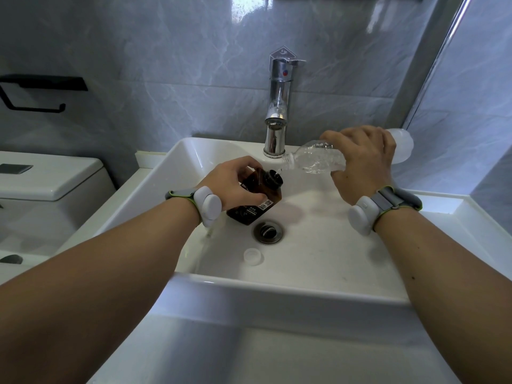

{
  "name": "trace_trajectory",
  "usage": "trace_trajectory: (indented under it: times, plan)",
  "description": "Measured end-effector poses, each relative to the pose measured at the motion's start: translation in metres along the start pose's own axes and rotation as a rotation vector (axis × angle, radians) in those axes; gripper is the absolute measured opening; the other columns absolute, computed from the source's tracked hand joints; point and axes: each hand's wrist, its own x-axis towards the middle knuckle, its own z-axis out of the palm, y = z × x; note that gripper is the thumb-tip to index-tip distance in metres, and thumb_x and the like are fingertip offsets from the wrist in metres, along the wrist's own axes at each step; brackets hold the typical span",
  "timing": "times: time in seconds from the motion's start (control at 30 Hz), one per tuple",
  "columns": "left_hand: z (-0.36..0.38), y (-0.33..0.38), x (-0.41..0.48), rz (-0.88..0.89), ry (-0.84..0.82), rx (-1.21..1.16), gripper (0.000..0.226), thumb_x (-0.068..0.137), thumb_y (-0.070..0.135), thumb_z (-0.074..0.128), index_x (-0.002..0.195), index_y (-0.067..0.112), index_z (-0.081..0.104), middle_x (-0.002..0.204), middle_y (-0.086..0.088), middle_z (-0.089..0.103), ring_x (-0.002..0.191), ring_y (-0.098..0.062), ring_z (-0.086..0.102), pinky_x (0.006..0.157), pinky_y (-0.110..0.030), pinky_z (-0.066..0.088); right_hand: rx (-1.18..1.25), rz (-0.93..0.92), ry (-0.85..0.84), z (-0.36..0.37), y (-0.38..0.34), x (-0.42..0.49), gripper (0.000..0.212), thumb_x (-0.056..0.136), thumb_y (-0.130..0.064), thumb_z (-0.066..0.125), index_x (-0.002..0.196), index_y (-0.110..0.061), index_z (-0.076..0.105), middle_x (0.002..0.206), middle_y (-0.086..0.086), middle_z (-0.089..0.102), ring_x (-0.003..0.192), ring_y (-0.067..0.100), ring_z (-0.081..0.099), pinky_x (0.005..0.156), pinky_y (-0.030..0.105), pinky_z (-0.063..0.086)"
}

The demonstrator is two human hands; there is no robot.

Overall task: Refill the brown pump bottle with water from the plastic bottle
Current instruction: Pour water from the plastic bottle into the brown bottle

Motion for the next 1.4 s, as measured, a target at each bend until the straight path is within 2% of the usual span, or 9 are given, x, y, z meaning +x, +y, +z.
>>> trace_trajectory:
  times: [0.13,0.4,0.67,0.8,0.93,1.1,1.3,1.4]
  plan:
    - [0.000,0.000,0.000,-0.001,0.001,-0.003,0.052,0.062,0.041,0.086,0.111,0.039,0.068,0.095,0.017,0.076,0.088,-0.003,0.072,0.084,-0.028,0.063,0.003,0.003,-0.001,-0.003,-0.001,0.000,0.068,0.071,0.002,0.074,0.130,-0.030,0.066,0.129,0.003,0.064,0.133,0.034,0.045,0.117,0.045,0.016]
    - [0.000,-0.001,0.001,0.002,-0.006,0.004,0.055,0.063,0.044,0.086,0.114,0.039,0.067,0.099,0.014,0.077,0.094,-0.010,0.074,0.088,-0.035,0.063,0.009,0.001,0.001,-0.005,-0.003,-0.001,0.066,0.072,0.004,0.072,0.129,-0.029,0.068,0.128,0.002,0.064,0.133,0.033,0.044,0.116,0.047,0.018]
    - [0.000,0.000,0.000,-0.002,-0.003,-0.002,0.053,0.066,0.034,0.088,0.115,0.033,0.069,0.100,0.010,0.078,0.095,-0.016,0.074,0.090,-0.039,0.062,-0.002,0.000,-0.017,-0.008,-0.006,-0.002,0.068,0.072,0.004,0.071,0.131,-0.030,0.066,0.130,0.001,0.063,0.135,0.032,0.042,0.119,0.045,0.014]
    - [0.000,0.000,0.000,-0.003,-0.002,0.004,0.050,0.071,0.027,0.092,0.116,0.032,0.069,0.100,0.010,0.078,0.095,-0.016,0.074,0.090,-0.038,0.062,-0.007,0.002,-0.031,-0.011,-0.008,-0.002,0.068,0.074,0.004,0.070,0.133,-0.030,0.065,0.133,0.001,0.062,0.138,0.031,0.040,0.121,0.045,0.013]
    - [-0.001,0.001,0.000,0.000,-0.002,0.008,0.051,0.069,0.031,0.091,0.116,0.033,0.070,0.100,0.011,0.078,0.096,-0.016,0.074,0.090,-0.037,0.062,-0.015,0.003,-0.040,-0.012,-0.009,-0.002,0.068,0.076,0.003,0.070,0.135,-0.030,0.064,0.134,0.001,0.061,0.140,0.030,0.039,0.123,0.044,0.011]
    - [0.000,0.001,-0.001,-0.001,-0.001,-0.006,0.052,0.065,0.036,0.087,0.114,0.035,0.069,0.097,0.015,0.077,0.092,-0.007,0.073,0.088,-0.032,0.062,-0.016,-0.001,-0.027,-0.010,-0.008,-0.001,0.067,0.075,0.003,0.069,0.133,-0.030,0.065,0.133,0.000,0.062,0.140,0.030,0.039,0.123,0.045,0.011]
    - [0.000,0.002,-0.001,0.001,-0.007,-0.006,0.052,0.065,0.037,0.087,0.114,0.034,0.070,0.099,0.010,0.078,0.093,-0.012,0.074,0.087,-0.033,0.063,-0.008,-0.011,-0.009,-0.007,-0.006,-0.001,0.070,0.071,0.005,0.070,0.132,-0.029,0.065,0.132,0.001,0.063,0.140,0.032,0.039,0.123,0.047,0.012]
    - [-0.001,0.002,-0.001,0.004,-0.007,-0.003,0.051,0.067,0.034,0.089,0.114,0.033,0.070,0.098,0.012,0.077,0.092,-0.010,0.073,0.087,-0.032,0.062,-0.010,-0.014,-0.005,-0.007,-0.005,-0.001,0.069,0.072,0.005,0.070,0.132,-0.030,0.066,0.132,0.001,0.063,0.141,0.031,0.039,0.125,0.047,0.009]
